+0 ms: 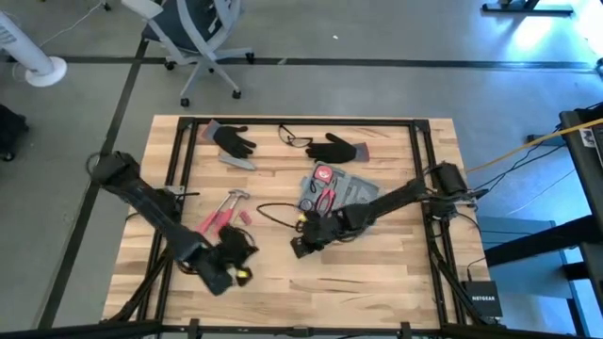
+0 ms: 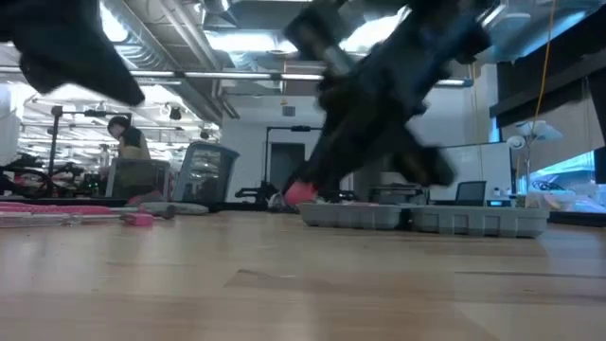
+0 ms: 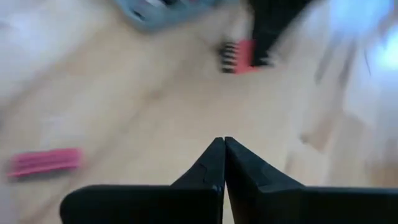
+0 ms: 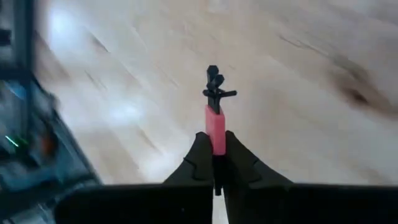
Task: Prefit tool cases
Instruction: Put the orange allen wrench set into the gray tool case
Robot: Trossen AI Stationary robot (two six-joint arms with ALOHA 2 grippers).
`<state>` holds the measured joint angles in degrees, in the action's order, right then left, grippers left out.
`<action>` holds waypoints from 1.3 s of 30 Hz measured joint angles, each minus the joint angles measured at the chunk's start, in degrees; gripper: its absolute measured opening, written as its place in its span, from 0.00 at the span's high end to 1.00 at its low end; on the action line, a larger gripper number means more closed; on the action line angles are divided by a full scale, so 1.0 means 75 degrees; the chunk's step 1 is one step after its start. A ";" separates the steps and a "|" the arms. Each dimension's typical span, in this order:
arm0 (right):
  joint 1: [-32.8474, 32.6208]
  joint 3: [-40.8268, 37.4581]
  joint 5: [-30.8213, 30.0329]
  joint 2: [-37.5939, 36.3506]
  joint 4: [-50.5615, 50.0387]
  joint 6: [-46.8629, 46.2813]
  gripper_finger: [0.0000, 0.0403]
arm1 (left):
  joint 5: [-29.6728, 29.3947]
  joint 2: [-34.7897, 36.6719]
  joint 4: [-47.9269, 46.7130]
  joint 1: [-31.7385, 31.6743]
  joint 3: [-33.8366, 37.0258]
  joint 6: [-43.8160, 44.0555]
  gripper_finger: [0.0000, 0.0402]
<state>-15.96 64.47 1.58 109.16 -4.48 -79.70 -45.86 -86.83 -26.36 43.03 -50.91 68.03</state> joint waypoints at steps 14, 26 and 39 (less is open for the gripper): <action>-0.0187 -0.1769 -0.5590 -0.1031 0.1056 -0.5310 1.00 | -0.0304 0.1351 -0.0934 -0.0982 0.0122 -0.0329 1.00; 0.2191 -0.1751 -0.3636 -0.0793 0.2025 -0.2726 1.00 | 0.2904 0.1395 0.1375 -0.4703 0.0024 -0.3139 1.00; 0.1261 -0.1760 -0.4368 -0.0681 0.0976 -0.4989 1.00 | 0.3278 0.2979 0.1224 -0.6783 0.0043 -0.4652 1.00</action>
<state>-6.50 51.27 -31.18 104.05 2.84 -117.12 -21.28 -64.49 -17.18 -7.84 -50.59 33.15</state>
